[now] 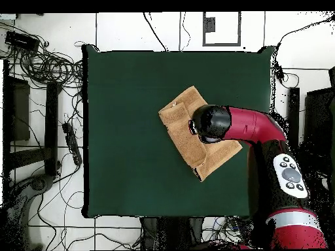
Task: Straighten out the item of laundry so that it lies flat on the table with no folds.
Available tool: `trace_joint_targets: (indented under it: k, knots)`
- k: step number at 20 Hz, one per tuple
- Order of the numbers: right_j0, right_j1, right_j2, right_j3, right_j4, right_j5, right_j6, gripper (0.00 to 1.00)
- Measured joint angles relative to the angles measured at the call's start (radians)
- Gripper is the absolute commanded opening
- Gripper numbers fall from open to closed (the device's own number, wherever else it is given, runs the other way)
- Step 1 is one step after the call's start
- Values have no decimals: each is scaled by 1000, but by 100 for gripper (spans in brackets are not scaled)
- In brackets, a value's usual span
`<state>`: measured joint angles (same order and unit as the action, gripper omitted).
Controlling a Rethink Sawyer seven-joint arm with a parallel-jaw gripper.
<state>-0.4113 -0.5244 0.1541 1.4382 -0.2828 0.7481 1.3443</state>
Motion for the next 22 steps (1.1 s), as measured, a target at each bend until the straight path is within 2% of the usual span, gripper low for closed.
trace_joint_targets:
  k: [11,22]
  knots:
    - [-68,-36,-2,2,1,-62,0,100]
    - [-60,-45,-2,2,13,-71,0,100]
